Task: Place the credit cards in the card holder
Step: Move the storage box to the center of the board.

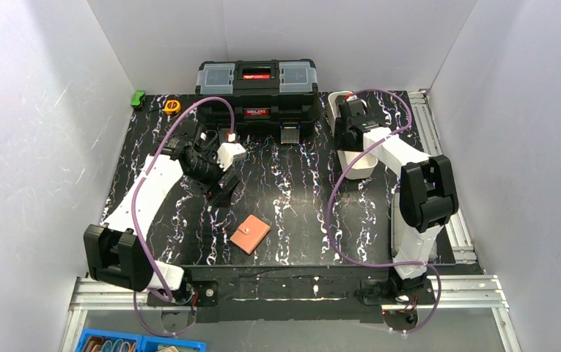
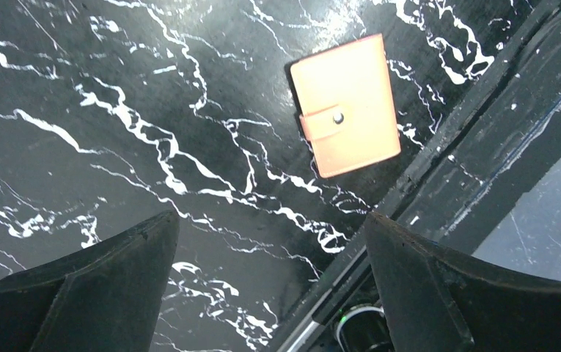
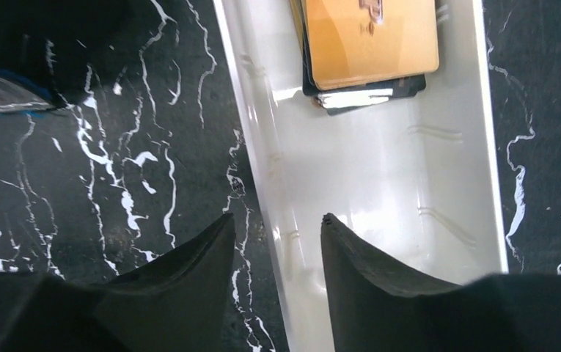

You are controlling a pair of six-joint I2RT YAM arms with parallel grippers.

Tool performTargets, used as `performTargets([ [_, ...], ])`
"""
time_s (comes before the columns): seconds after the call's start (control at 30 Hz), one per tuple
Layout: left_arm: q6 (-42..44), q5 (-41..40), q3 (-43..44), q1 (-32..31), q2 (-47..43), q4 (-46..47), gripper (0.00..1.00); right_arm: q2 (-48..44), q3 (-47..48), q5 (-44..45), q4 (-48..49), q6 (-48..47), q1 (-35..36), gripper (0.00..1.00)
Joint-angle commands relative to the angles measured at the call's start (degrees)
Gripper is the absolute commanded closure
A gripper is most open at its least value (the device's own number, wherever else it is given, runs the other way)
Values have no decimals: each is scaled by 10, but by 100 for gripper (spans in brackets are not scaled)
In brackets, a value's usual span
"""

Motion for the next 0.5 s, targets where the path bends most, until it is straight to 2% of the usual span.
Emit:
performTargets([
  [0.0,-9,23,23,17,-33,-67,2,-4,-6,9,-12,1,-1,50],
  [0.1,-16,24,25,24,-44,-60,2,-10,-28,4,-8,13,2,62],
  [0.23,-20,13,22,27,-51,-44,2,-41,-59,4,-3,25,22,85],
  [0.33,-24,10,19,27,-49,-38,2,-75,-94,18,3,34,47,99],
  [0.47,-27,10,16,27,-47,-29,2,-128,-152,40,-3,52,84,99],
])
